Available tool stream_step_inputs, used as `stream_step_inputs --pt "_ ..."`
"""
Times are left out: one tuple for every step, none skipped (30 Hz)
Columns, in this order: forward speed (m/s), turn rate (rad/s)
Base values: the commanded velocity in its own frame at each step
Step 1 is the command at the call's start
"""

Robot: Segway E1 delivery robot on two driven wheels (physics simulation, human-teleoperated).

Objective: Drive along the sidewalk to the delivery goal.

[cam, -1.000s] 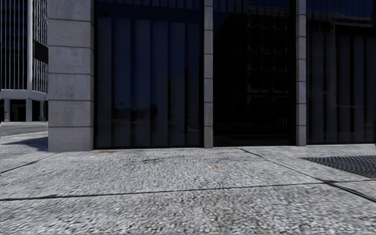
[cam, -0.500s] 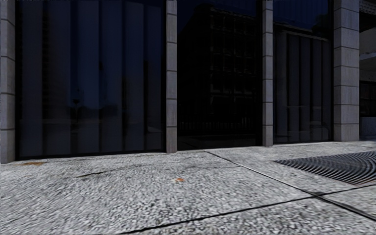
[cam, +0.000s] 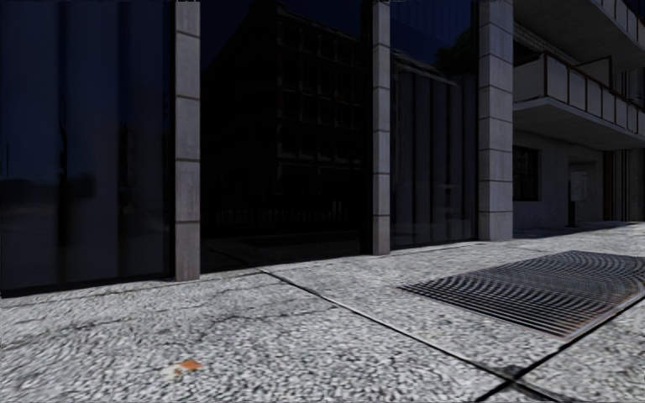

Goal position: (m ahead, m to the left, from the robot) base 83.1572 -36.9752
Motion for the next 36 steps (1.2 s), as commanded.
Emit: stream_step_inputs --pt "1.54 -0.61" --pt "1.54 -0.61" --pt "1.54 -0.61" --pt "1.56 -0.61" --pt "1.56 -0.61" --pt "1.62 -0.61" --pt "1.72 -0.61" --pt "1.88 -0.61" --pt "1.88 -0.61" --pt "1.94 -0.61" --pt "1.95 -0.61" --pt "1.95 -0.61" --pt "1.95 -0.61" --pt "1.95 -0.61" --pt "1.95 -0.61" --pt "1.95 -0.61" --pt "1.95 -0.61" --pt "1.95 -0.61" --pt "1.95 -0.61" --pt "1.95 -0.61" --pt "1.95 -0.61" --pt "1.95 -0.61" --pt "1.95 -0.61" --pt "1.95 -0.61" --pt "1.95 -0.61" --pt "1.95 -0.61" --pt "1.95 -0.61" --pt "1.95 -0.61" --pt "1.95 -0.61" --pt "1.95 -0.61" --pt "1.95 -0.61" --pt "1.95 -0.61" --pt "1.95 -0.61" --pt "1.95 -0.61" --pt "1.95 -0.61" --pt "1.95 -0.61"
